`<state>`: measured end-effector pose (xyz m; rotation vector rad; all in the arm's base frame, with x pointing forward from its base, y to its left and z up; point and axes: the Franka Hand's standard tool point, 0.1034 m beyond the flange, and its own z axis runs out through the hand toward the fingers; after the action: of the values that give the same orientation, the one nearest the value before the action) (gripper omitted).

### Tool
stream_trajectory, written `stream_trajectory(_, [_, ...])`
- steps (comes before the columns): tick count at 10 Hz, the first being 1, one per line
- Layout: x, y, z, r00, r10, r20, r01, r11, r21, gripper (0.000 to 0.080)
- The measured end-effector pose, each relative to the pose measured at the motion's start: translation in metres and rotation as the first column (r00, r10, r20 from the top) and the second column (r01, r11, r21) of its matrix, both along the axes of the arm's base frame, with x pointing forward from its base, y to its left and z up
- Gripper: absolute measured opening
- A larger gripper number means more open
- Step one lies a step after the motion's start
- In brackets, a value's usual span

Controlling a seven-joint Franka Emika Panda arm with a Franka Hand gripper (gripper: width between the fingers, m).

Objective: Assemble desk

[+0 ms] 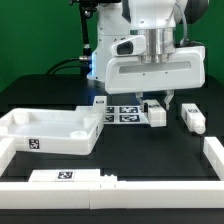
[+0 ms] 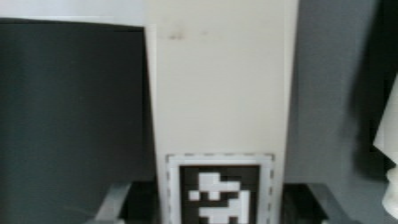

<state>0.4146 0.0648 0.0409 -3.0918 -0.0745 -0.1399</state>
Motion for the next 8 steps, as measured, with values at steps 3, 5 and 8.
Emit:
stream_trajectory(3, [-0.027, 0.015, -0.016, 0.989, -0.143, -0.032, 0.143, 0.990, 0.011, 0.0281])
stream_trajectory(5, [-0.033, 0.020, -0.025, 0.991, -0.131, -0.035, 0.132, 0.991, 0.008, 0.0281])
stream_trajectory(8, [-0.032, 0.022, -0.025, 0.993, -0.119, -0.006, 0.119, 0.993, 0.008, 0.0355])
